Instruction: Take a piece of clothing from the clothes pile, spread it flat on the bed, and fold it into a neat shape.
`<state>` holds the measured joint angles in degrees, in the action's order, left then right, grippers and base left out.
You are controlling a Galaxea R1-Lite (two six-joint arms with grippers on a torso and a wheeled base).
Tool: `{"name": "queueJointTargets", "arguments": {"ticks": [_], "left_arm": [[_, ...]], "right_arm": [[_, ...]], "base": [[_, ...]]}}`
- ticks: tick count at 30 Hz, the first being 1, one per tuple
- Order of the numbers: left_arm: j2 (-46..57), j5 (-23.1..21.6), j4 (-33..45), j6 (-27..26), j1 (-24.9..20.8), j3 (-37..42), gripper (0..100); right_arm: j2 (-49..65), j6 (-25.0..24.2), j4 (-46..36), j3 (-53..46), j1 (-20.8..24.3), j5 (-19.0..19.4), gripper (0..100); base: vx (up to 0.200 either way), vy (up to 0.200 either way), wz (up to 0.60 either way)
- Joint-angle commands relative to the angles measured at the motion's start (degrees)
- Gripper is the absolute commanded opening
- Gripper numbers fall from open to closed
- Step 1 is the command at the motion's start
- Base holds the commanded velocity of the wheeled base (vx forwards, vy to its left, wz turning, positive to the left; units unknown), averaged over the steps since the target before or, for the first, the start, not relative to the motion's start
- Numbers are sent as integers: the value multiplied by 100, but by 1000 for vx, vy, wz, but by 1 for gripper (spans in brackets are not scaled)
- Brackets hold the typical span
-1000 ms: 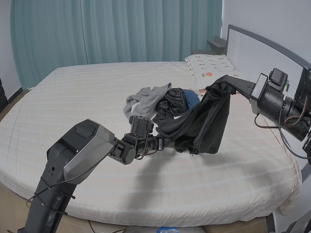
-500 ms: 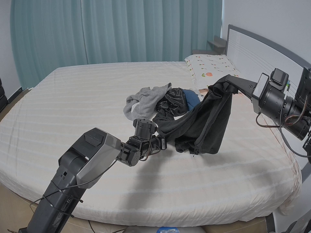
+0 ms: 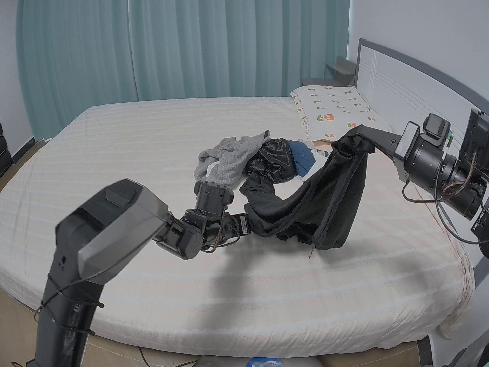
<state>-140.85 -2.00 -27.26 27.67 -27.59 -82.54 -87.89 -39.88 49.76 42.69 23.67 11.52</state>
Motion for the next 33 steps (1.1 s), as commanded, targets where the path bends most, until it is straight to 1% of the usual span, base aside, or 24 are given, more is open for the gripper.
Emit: {"name": "queueJointTargets", "arguments": {"ticks": [1,2,3,4,5,6,7,8,9,13,17,20,22,23,25,27,28,30,33], "left_arm": [[2334,7,80,546,104,1495,0],[2589,42,142,573,131,1619,0],[2791,174,265,573,166,1706,0],[2791,174,265,573,166,1706,0],[3072,578,537,660,175,1715,0],[3178,683,581,766,184,1759,0],[3310,710,581,942,184,1768,0],[3310,710,581,942,184,1768,0],[3573,701,590,1188,184,1768,0],[4206,692,634,1241,175,1750,0],[4540,683,634,1267,157,1873,0],[4646,516,555,1276,140,2577,0],[4637,411,546,1284,104,2849,0],[4584,323,537,1284,78,3069,0],[4540,288,458,1355,43,3244,0],[4443,270,326,1495,25,3350,0],[4312,253,107,1706,-36,3447,0],[4145,235,-210,1891,-142,3614,0],[4022,235,-579,1935,-230,3816,0]], "right_arm": [[-641,6,16,196,-153,-1,0],[-712,15,7,284,-153,-27,0],[-773,24,16,389,-161,-36,0],[-773,24,16,389,-161,-36,0],[-826,41,16,600,-205,-45,0],[-826,32,16,705,-223,-53,0],[-826,32,25,837,-232,-62,0],[-826,32,25,837,-232,-62,0],[-799,32,69,1039,-240,-71,0],[-650,24,315,1514,-355,-89,0],[-650,6,447,1312,-434,-36,0],[-879,-38,473,459,-390,17,0],[-1054,-64,543,213,-355,17,0],[-1248,-126,666,55,-328,8,0],[-1511,-337,825,-68,-232,-18,0],[-1643,-495,939,-156,-170,-36,0],[-1801,-644,1009,-288,-82,-36,0],[-1986,-706,1036,-455,94,-27,0],[-2232,-776,1159,-490,252,-27,0]], "base": [[0,0,0],[0,0,0],[0,0,0],[0,0,0],[0,0,0],[0,0,0],[0,0,0],[0,0,0],[0,0,0],[0,0,0],[0,0,0],[0,0,0],[0,0,0],[0,0,0],[0,0,0],[0,0,0],[0,0,0],[0,0,0],[0,0,0]]}}
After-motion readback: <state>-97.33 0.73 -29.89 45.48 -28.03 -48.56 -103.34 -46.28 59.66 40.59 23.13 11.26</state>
